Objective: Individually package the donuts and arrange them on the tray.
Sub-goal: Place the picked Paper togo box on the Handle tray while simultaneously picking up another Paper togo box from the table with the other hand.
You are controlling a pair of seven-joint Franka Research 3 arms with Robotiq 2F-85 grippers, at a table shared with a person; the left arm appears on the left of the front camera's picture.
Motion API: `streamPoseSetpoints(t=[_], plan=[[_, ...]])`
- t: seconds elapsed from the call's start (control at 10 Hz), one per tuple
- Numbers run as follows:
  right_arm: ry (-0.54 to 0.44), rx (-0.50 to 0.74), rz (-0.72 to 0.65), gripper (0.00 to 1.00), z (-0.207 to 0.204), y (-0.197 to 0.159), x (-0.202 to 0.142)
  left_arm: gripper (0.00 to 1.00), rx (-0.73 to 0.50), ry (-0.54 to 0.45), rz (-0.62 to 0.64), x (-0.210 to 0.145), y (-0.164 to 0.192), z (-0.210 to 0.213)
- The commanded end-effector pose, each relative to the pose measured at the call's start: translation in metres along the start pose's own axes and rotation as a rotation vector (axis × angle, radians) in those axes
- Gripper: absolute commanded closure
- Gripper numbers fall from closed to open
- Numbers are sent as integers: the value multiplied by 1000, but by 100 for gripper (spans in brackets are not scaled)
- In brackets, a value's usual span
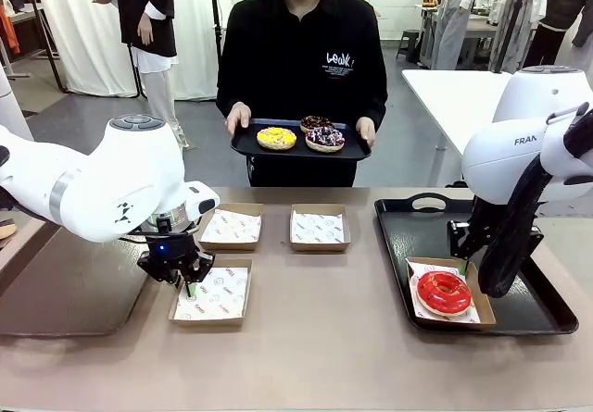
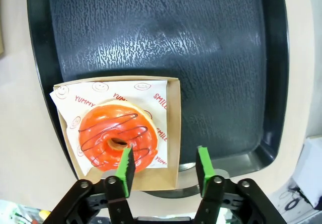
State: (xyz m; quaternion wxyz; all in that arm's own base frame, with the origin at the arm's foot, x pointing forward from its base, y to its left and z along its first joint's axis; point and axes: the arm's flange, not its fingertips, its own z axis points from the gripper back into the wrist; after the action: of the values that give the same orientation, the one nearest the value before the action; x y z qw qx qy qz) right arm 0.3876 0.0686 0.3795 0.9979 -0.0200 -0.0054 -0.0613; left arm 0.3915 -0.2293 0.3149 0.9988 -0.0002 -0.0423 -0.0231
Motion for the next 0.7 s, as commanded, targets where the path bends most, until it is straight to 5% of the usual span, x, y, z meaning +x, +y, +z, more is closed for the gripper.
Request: streamPoseSetpoints(t=[0.0,0.4,0.6], plan=[[-5,-15,6,0,1,2,2,100,-5,-10,15,-1,-1,-3],[-26,16,0,0,9,-3,-5,100,-4,-1,15,0,-1,1],[-24,190,22,0,27,-28,-24,100,-10,22,41,-1,-5,20]])
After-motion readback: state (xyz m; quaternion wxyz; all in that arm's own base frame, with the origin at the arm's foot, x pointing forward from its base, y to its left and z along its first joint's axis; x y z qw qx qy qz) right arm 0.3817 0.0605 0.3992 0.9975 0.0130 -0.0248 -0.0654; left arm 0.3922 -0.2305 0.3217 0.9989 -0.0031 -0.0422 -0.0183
